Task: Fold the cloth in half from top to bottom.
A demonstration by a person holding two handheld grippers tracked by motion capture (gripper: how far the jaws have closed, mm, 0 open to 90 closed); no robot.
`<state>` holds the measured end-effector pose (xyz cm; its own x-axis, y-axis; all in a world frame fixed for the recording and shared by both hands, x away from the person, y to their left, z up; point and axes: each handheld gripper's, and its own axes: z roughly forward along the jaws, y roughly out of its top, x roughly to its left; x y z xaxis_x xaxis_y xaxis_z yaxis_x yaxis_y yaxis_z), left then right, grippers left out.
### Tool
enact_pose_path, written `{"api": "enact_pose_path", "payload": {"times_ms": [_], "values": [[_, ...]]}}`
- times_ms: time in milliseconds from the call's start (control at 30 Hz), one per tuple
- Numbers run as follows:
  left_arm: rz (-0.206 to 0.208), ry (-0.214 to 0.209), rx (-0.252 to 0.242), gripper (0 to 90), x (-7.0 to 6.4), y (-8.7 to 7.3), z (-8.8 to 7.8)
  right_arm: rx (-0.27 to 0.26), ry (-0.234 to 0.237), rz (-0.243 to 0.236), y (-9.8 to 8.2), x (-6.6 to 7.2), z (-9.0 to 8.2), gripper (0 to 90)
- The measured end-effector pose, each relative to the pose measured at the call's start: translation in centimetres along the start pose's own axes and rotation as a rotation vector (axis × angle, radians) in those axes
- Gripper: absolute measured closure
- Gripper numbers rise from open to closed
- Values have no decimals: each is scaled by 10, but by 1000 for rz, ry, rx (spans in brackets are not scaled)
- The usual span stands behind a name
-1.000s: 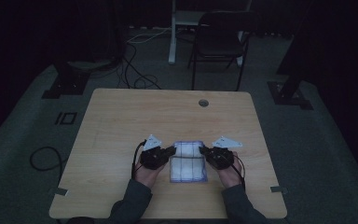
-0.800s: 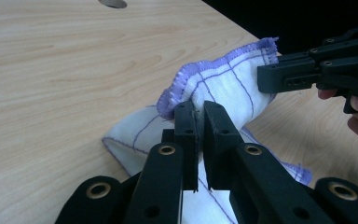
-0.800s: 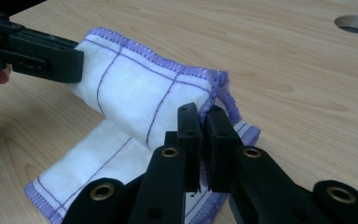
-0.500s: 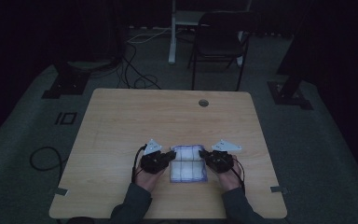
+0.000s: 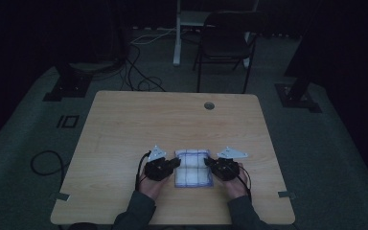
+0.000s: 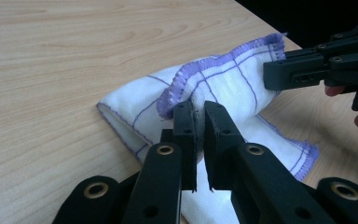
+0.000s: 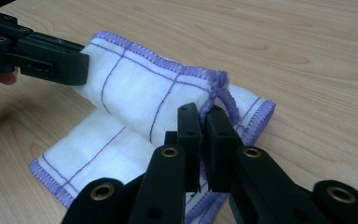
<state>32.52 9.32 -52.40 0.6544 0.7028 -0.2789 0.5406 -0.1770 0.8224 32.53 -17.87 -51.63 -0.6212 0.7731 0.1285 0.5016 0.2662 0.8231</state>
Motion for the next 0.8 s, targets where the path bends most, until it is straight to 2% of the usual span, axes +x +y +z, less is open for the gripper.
{"api": "enact_pose_path", "payload": {"times_ms": [367,667,800], "values": [[-14,13,-12,829,5,-4,-5,12,11,-2,-4,2,0,871],[-44,42,-40,832,17,5,-9,25,13,1,-8,4,1,870],[-49,50,-32,832,20,9,-6,28,13,-1,-10,4,1,870]]}}
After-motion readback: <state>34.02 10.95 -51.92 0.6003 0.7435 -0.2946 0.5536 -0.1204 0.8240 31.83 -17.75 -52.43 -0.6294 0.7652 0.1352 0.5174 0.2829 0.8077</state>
